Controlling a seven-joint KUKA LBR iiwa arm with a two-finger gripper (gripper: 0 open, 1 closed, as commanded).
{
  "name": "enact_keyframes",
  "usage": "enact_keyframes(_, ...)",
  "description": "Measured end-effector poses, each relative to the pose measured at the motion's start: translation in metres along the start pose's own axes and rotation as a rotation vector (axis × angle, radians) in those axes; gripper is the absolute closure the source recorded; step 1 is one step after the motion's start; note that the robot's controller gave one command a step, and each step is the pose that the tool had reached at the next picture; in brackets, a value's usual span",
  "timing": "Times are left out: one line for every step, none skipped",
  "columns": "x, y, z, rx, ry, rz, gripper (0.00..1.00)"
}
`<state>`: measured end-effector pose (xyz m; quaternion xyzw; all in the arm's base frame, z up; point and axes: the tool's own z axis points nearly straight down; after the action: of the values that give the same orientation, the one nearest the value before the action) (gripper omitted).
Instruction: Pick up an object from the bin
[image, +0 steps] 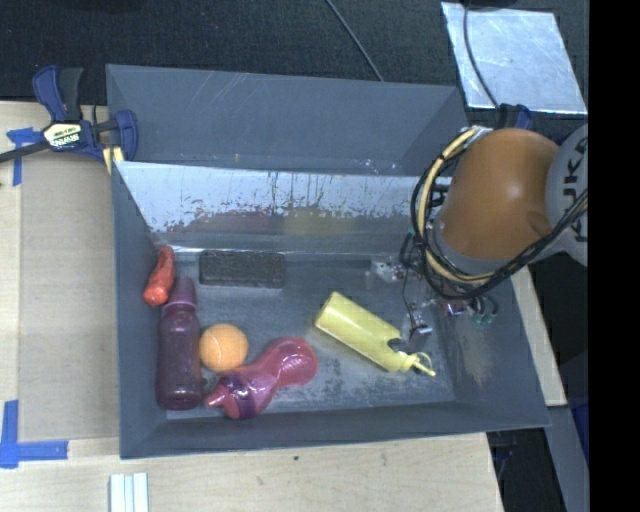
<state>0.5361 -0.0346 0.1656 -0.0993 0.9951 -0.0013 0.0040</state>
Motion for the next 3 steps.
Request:
enact_keyframes(0.003,0.015,0.03,0.0,-0.004,-0.007,0.0)
enact_keyframes(-0.014,0.03,0.067,-0.001,-0.004,0.007,0.0)
enact_keyframes(-0.018,0.038,0.095,0.0,-0.003,-0.105,1.0)
